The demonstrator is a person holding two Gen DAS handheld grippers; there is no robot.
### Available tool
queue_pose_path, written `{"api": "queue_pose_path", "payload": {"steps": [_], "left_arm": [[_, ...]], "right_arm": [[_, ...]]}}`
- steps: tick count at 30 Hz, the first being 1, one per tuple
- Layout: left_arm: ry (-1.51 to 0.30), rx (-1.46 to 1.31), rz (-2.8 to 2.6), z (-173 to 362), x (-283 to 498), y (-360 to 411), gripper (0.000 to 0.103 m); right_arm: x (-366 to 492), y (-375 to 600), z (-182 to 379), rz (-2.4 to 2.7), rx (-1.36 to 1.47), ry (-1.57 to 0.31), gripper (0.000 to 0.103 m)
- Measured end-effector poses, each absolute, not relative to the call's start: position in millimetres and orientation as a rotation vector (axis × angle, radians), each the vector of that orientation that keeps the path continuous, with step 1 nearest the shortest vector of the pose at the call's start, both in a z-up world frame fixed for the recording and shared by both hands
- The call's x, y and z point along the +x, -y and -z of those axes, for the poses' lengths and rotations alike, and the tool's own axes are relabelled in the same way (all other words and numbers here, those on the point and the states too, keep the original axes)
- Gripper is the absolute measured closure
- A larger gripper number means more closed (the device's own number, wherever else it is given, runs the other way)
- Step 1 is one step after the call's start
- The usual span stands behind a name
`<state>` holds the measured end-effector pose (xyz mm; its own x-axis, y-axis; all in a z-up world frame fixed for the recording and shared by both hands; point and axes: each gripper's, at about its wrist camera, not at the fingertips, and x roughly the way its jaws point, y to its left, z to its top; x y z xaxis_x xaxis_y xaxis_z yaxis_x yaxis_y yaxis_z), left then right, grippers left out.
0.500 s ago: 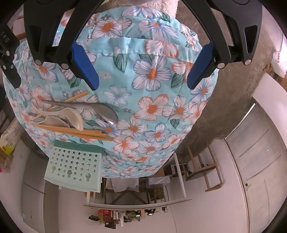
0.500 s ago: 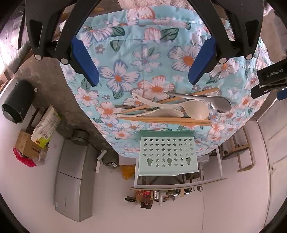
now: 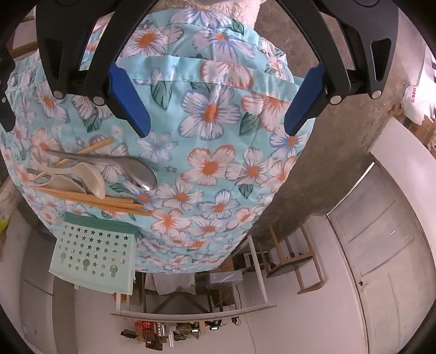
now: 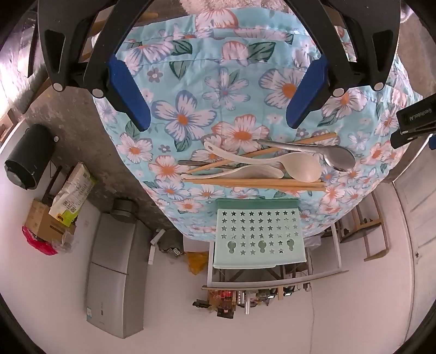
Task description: Organize utensils
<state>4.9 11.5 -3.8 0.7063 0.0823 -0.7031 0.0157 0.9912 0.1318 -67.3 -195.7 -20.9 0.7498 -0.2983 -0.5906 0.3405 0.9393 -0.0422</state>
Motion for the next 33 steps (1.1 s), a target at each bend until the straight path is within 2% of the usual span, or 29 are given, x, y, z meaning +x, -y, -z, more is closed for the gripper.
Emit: {"api": "queue_pose_path", "payload": {"steps": [33], "left_arm": [[-0.803, 0.114, -0.043, 4.8, 6.2, -14.5, 0.008]], "right_arm": [[-65.5, 193.5, 19.9, 0.364, 0.066, -0.635, 0.006]]}}
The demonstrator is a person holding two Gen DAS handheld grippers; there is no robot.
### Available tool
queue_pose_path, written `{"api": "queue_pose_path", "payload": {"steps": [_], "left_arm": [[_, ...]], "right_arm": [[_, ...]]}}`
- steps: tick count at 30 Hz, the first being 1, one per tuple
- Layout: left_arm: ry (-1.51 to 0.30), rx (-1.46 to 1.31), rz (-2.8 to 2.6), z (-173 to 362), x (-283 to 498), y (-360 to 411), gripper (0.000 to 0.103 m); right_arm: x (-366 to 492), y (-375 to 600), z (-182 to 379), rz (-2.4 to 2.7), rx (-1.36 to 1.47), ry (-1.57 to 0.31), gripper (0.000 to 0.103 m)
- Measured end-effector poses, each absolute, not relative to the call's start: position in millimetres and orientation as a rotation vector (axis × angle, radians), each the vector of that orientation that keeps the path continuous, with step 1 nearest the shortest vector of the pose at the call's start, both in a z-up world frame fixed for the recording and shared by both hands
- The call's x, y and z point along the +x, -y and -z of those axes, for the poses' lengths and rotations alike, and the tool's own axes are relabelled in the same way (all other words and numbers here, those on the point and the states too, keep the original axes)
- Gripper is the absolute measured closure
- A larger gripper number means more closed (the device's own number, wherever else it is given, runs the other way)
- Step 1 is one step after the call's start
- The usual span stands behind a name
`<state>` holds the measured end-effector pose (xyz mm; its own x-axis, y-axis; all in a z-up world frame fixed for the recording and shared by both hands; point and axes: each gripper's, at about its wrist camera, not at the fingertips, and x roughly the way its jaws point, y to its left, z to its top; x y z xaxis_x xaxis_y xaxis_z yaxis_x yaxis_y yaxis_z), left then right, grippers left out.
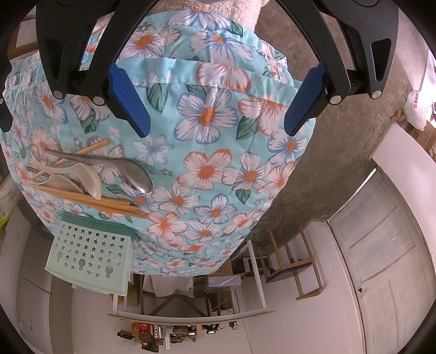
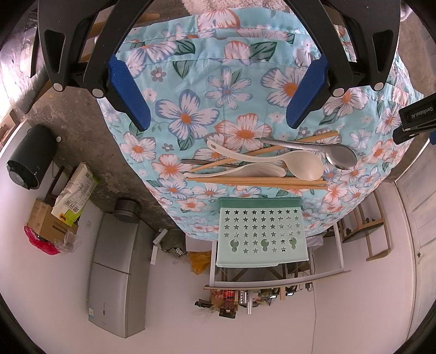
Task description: Organize utensils
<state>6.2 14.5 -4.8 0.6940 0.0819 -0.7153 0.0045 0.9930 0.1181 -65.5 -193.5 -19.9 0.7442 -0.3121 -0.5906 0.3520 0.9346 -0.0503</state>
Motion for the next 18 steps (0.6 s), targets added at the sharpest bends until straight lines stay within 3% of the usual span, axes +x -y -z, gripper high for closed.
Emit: {"api": "queue_pose_path", "payload": {"steps": [18], "left_arm": [[-0.805, 0.109, -0.043, 5.0, 5.8, -16.8, 0.008]], "right_arm": [[-66.2, 193.0, 19.8, 0.364, 0.065, -0.636, 0.006]]}}
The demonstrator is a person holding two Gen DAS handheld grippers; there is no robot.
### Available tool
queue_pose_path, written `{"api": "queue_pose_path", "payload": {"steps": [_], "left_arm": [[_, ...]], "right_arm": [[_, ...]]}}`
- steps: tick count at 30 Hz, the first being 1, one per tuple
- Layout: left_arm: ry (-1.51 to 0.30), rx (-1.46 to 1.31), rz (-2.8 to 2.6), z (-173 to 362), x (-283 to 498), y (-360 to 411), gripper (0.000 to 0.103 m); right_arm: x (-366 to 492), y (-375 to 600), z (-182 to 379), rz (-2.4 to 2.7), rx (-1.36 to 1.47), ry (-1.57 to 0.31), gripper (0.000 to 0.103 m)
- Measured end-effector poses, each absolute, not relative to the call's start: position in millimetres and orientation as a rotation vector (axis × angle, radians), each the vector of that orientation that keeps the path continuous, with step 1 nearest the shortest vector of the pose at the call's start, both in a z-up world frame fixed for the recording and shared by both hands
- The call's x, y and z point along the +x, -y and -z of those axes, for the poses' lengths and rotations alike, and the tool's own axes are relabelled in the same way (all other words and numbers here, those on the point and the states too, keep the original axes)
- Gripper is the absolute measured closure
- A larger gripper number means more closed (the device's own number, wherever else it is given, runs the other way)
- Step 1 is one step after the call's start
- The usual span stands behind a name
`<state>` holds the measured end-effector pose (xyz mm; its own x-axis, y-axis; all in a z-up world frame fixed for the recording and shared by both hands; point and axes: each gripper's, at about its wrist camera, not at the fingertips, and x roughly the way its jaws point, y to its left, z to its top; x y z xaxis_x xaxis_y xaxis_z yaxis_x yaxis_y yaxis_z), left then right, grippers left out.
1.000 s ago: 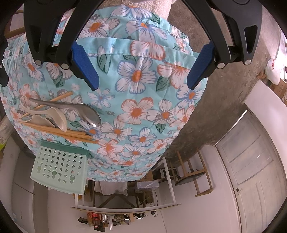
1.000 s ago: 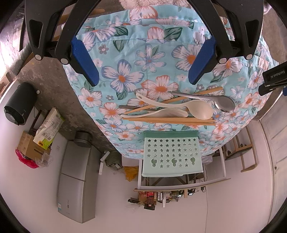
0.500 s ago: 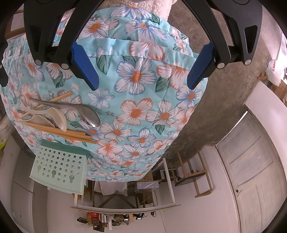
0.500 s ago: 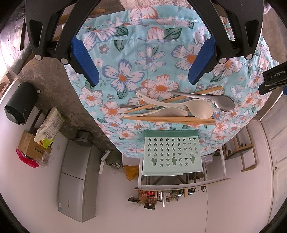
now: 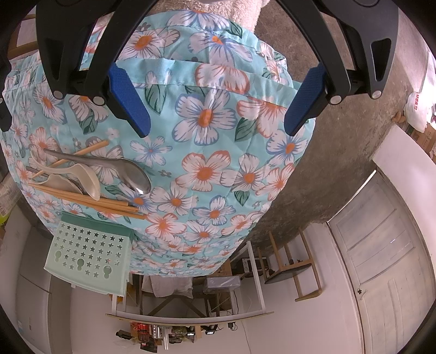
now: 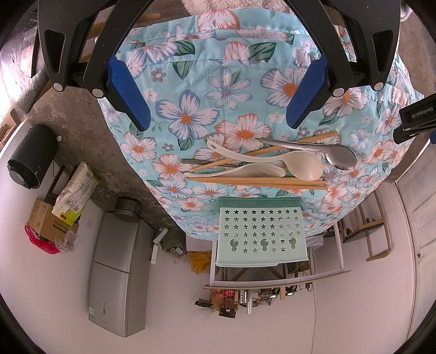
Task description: Organize utensils
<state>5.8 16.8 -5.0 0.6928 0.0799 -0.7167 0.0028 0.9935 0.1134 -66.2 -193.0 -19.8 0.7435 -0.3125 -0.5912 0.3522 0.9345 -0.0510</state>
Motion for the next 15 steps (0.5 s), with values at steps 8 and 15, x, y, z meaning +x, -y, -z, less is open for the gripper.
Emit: {"api": "queue_pose_path", "payload": {"steps": [8, 15], "left_arm": [[-0.807, 0.106, -0.043, 5.7, 5.5, -18.3, 0.008], [-0.807, 0.106, -0.043, 5.6, 5.6, -18.5, 0.008]], "right_arm": [[-66.3, 192.9, 19.9, 0.365, 0.065, -0.636, 0.006], [-66.4, 193.1, 20.1, 0.365, 0.064, -0.636, 0.006]]}}
